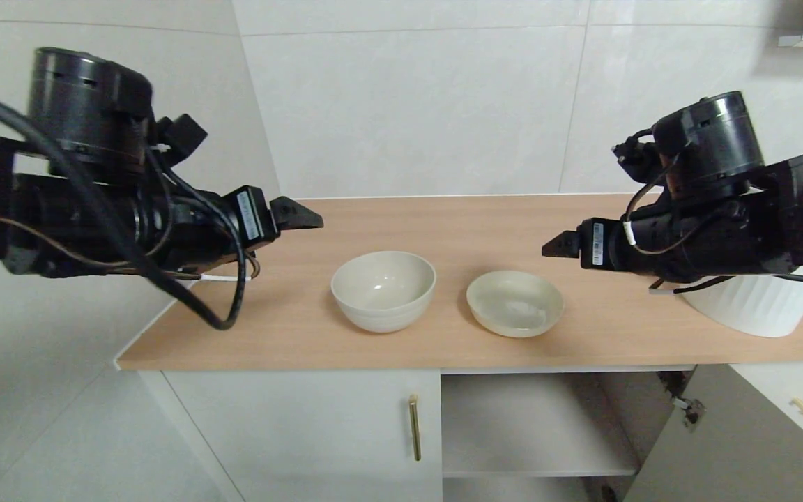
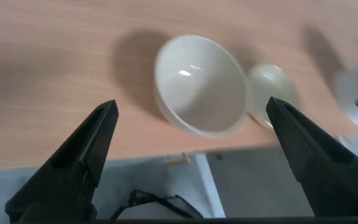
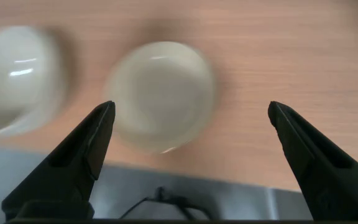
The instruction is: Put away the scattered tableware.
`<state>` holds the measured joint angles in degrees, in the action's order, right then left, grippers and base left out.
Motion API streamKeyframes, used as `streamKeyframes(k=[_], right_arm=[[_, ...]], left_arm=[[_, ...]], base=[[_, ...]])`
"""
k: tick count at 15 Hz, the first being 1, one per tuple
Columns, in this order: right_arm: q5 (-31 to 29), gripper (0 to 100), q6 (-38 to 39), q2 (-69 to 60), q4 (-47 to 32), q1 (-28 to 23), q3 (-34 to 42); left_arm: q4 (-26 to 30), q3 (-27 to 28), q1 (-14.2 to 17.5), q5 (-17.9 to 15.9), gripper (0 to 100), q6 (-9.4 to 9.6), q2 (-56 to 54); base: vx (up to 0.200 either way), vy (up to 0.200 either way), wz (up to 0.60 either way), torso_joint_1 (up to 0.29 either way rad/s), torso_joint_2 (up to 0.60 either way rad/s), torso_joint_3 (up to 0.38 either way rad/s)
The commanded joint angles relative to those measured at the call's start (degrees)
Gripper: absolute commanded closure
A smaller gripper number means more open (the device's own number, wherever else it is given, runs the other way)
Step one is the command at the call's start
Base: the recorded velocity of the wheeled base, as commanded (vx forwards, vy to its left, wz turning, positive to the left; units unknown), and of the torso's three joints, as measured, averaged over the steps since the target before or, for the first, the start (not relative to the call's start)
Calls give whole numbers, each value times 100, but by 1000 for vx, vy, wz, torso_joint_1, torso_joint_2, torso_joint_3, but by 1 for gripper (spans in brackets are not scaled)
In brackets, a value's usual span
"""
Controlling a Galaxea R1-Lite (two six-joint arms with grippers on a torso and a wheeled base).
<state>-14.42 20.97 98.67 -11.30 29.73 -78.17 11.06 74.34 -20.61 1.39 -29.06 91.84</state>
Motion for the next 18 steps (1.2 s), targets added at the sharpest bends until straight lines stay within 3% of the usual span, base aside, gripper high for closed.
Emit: streamKeyframes(k=[1, 5, 14, 15, 18], right_arm=[[-34, 0, 4, 346, 5, -3, -41], [-78, 0, 21, 425, 84, -3, -6], [-78, 0, 21, 443, 84, -3, -6], [-78, 0, 21, 443, 84, -3, -6], [-70, 0, 21, 469, 84, -3, -6]], left_arm=[[-7, 213, -233, 547, 0, -126, 756], [-394, 283, -276, 687, 0, -91, 1459], [-438, 424, -276, 714, 0, -91, 1943], [-438, 424, -276, 714, 100, -82, 1943], [-438, 424, -303, 714, 100, -82, 1978]], base=[[0, 0, 0, 0, 0, 0], [0, 0, 0, 0, 0, 0], [0, 0, 0, 0, 0, 0], [0, 0, 0, 0, 0, 0], [0, 0, 0, 0, 0, 0]])
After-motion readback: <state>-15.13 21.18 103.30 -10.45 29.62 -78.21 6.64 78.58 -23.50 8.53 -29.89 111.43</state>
